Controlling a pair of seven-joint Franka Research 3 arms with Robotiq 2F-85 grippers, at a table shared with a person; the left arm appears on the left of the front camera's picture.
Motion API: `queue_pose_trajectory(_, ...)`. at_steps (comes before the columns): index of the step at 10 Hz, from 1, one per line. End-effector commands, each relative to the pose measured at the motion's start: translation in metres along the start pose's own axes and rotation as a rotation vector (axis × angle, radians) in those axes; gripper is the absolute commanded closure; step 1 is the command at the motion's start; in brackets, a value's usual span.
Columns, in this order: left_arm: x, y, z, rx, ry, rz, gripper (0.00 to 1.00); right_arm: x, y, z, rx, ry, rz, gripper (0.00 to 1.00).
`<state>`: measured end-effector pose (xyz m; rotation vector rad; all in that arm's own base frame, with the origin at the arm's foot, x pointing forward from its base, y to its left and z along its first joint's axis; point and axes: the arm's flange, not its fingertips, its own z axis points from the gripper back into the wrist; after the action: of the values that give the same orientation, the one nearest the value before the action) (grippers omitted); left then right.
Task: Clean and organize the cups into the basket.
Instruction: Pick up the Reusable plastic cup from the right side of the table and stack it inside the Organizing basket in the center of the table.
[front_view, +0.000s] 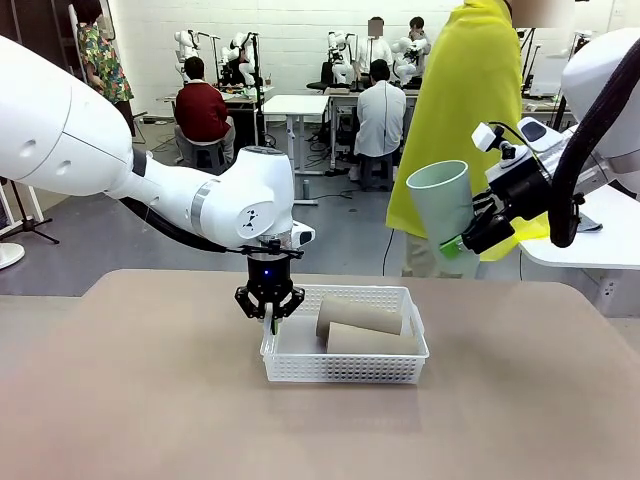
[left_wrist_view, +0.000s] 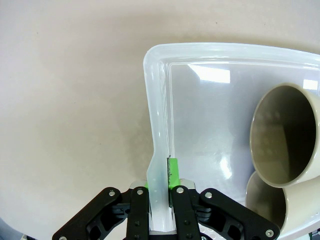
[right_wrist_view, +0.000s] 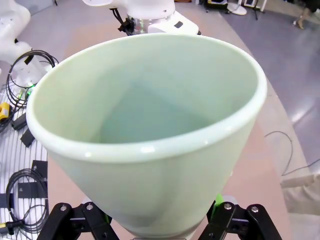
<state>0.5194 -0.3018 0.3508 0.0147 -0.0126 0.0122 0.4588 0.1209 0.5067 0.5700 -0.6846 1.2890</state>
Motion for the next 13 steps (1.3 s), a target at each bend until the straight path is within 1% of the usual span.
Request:
queue_pose_trajectory(1, -0.002, 0.0, -0.001, 0.006, 0.002, -0.004, 1.0, 0.0, 0.0, 0.0, 0.0, 0.0, 0.0, 0.19)
queue_pose_trajectory(2, -0.002, 0.0, -0.001, 0.006, 0.002, -0.004, 1.0, 0.034, 0.016, -0.002, -0.019, 0.162, 0.093, 0.19)
queue_pose_trajectory(3, -0.002, 0.0, -0.001, 0.006, 0.002, -0.004, 1.0, 0.065, 0.03, -0.007, -0.022, 0.258, 0.14, 0.19)
queue_pose_trajectory(4, -0.002, 0.0, -0.001, 0.006, 0.002, -0.004, 1.0, 0.085, 0.036, -0.017, 0.005, 0.337, 0.167, 0.19)
queue_pose_trajectory(5, -0.002, 0.0, -0.001, 0.006, 0.002, -0.004, 1.0, 0.099, 0.041, -0.031, 0.043, 0.434, 0.189, 0.19)
queue_pose_trajectory(6, -0.002, 0.0, -0.001, 0.006, 0.002, -0.004, 1.0, 0.106, 0.044, -0.045, 0.079, 0.53, 0.205, 0.19)
queue_pose_trajectory(7, -0.002, 0.0, -0.001, 0.006, 0.002, -0.004, 1.0, 0.108, 0.046, -0.059, 0.108, 0.604, 0.203, 0.19)
queue_pose_trajectory(11, -0.002, 0.0, -0.001, 0.006, 0.002, -0.004, 1.0, 0.1, 0.046, -0.114, 0.121, 0.777, 0.184, 0.19)
queue_pose_trajectory(13, -0.002, 0.0, -0.001, 0.006, 0.002, -0.004, 1.0, 0.103, 0.034, -0.146, 0.101, 0.836, 0.169, 0.19)
